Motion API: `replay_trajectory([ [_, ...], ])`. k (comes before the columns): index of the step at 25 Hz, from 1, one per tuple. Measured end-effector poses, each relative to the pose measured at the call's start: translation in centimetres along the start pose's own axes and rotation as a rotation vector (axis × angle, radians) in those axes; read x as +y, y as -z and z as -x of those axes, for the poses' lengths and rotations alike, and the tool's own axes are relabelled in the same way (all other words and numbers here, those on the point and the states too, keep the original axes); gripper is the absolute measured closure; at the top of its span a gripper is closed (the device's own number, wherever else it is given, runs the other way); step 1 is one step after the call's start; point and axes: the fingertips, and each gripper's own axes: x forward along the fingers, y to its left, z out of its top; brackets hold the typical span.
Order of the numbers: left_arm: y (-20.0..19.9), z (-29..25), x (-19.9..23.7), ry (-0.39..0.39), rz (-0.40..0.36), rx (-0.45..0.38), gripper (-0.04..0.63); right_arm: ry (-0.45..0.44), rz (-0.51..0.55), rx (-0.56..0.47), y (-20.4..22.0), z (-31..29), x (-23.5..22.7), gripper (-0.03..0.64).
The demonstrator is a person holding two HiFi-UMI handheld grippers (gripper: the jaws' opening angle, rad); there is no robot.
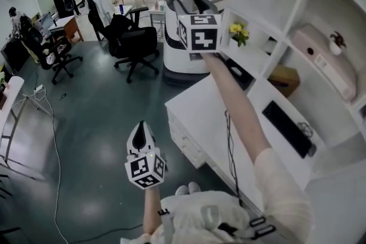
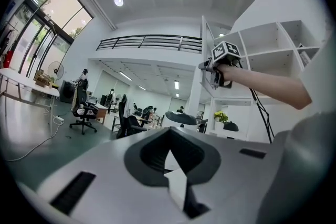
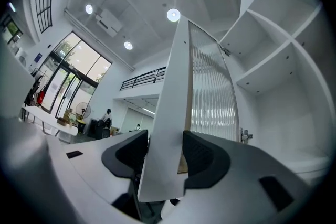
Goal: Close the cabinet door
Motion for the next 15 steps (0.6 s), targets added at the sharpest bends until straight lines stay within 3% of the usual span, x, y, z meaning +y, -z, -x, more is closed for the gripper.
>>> replay_trajectory([
  [15,0.3,-1.8,-2.8,0.085,-0.021,0.019,0.591,-0.051,0.028,0.009,-0.2,2.8,-1.4,0.425],
])
